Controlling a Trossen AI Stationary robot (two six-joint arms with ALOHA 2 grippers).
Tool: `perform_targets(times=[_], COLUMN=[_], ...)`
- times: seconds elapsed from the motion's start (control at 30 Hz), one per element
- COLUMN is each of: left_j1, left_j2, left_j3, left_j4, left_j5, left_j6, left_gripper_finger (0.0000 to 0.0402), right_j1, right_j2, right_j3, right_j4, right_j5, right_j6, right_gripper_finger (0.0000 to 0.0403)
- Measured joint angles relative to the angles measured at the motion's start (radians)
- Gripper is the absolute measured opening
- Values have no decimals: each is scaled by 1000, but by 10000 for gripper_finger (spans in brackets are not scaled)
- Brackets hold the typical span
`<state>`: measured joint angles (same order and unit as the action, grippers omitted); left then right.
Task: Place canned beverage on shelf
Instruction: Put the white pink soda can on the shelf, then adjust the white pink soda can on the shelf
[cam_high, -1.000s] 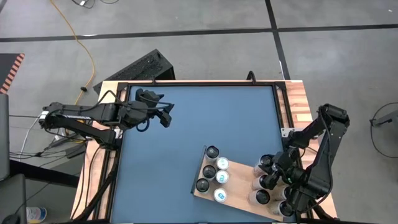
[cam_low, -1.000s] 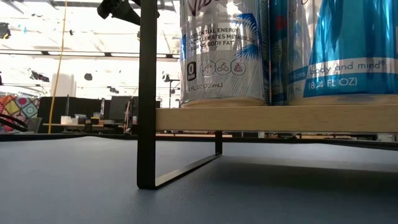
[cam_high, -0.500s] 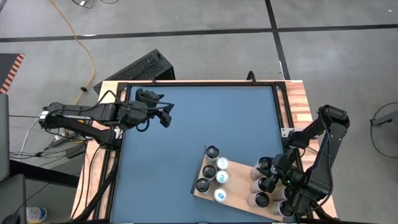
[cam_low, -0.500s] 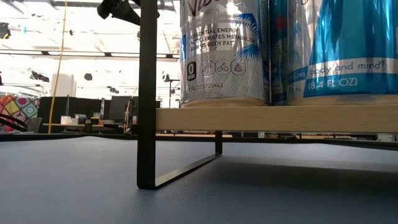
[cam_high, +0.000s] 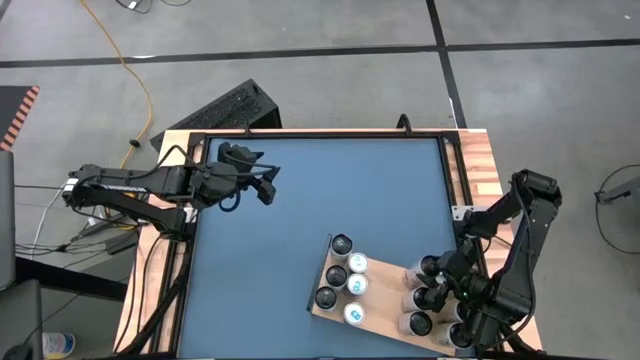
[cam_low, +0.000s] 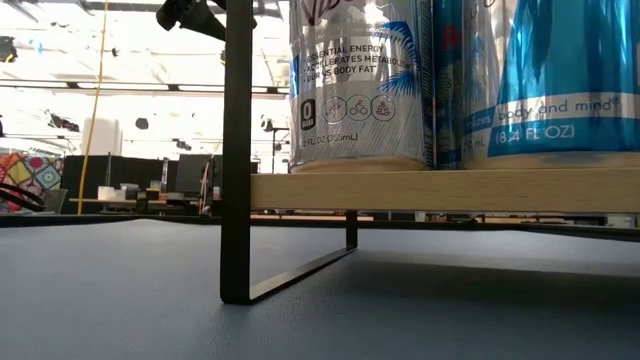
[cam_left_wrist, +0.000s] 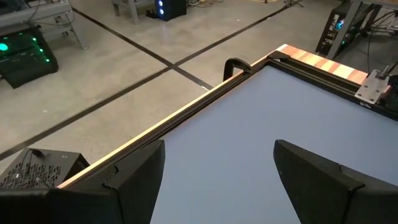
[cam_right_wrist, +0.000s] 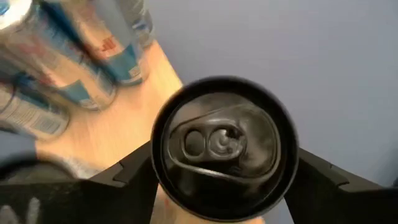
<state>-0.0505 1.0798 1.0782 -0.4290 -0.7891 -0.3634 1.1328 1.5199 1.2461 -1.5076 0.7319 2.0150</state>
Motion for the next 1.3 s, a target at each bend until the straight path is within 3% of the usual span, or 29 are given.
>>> perform_targets(times=[0.53, 0.9, 1.13, 1.3], left_j1=[0, 0, 0, 0], left_j2=[0, 0, 0, 0], left_j3=[0, 0, 0, 0], left_j4=[0, 0, -1, -1], left_j5=[0, 1, 17, 17], left_j6=[0, -15, -26, -26], left_gripper_finger=[286, 286, 286, 286], right_j1=[0, 0, 0, -20], right_j2=[0, -51, -156, -252], right_j3=[0, 2, 2, 2], right_j4=[1, -6, -3, -2], right_j5=[16, 27, 118, 52], right_j6=[-7, -1, -59, -165], right_gripper_finger=[360, 361, 360, 315])
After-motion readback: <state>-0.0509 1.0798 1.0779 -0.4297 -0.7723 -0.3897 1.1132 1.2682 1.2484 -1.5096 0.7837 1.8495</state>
